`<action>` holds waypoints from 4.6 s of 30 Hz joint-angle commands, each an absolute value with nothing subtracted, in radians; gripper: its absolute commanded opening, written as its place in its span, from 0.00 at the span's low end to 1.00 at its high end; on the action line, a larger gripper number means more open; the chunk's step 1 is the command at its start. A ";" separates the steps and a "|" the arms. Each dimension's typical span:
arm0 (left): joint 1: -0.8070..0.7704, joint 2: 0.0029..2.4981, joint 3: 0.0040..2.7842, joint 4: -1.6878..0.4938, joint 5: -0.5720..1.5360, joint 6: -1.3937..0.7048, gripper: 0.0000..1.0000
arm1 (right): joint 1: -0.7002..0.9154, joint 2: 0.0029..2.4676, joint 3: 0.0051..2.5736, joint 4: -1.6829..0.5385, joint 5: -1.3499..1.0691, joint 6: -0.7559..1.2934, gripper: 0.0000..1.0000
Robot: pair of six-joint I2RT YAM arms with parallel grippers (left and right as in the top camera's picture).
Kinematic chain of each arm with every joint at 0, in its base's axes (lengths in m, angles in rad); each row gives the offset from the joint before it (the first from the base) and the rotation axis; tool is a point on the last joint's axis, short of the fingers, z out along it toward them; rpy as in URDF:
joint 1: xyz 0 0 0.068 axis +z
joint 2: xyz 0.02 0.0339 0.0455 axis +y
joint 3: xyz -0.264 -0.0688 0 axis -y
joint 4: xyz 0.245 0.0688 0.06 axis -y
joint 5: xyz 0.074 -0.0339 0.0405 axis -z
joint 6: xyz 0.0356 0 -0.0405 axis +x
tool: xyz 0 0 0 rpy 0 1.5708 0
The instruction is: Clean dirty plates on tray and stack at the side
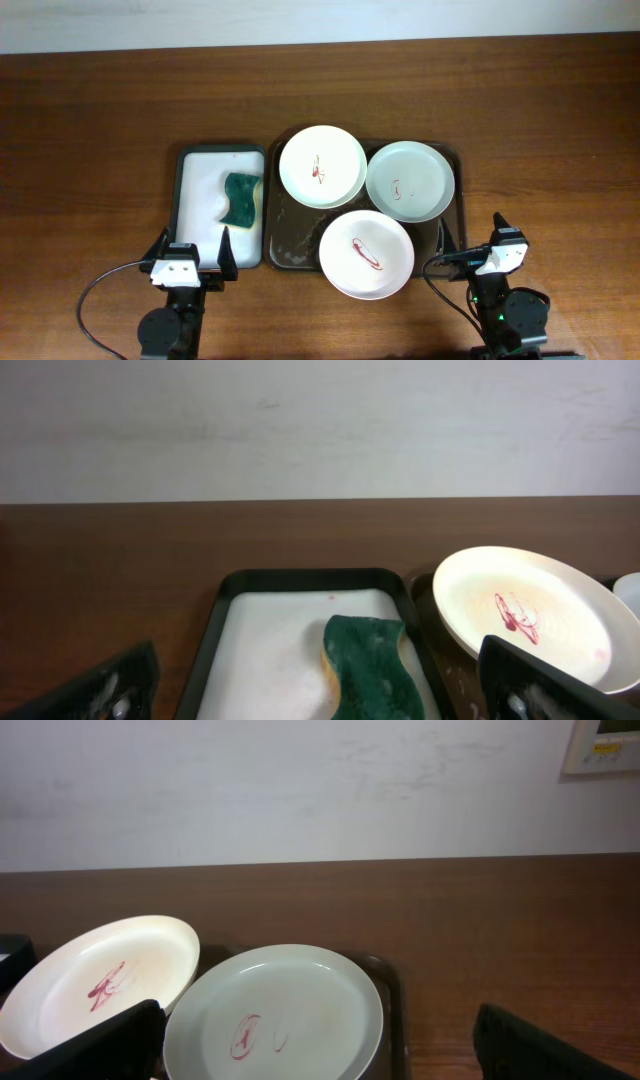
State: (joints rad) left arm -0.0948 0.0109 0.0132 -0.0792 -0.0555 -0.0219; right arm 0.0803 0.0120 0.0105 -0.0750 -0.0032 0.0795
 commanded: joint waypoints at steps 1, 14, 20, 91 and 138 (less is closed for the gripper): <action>-0.094 0.005 0.009 -0.081 -0.041 -0.007 0.99 | 0.083 0.006 0.006 -0.081 0.009 0.082 0.99; -0.094 0.005 0.009 -0.081 -0.041 -0.006 0.99 | 0.083 0.006 0.006 -0.081 0.009 0.082 0.99; -0.094 0.005 0.009 -0.081 -0.041 -0.006 0.99 | 0.083 0.006 0.006 -0.081 0.009 0.082 0.99; -0.094 0.809 0.883 -0.807 0.049 -0.040 0.99 | 0.084 0.740 0.830 -0.816 -0.033 0.187 0.99; -0.122 1.623 0.941 -0.464 0.093 -0.040 0.91 | 0.084 1.035 0.982 -0.837 -0.149 0.188 0.99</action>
State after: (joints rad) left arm -0.1001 1.6215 0.9298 -0.4664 0.0757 -0.0414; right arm 0.0803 1.0332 0.9642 -0.8379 -0.1410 0.1844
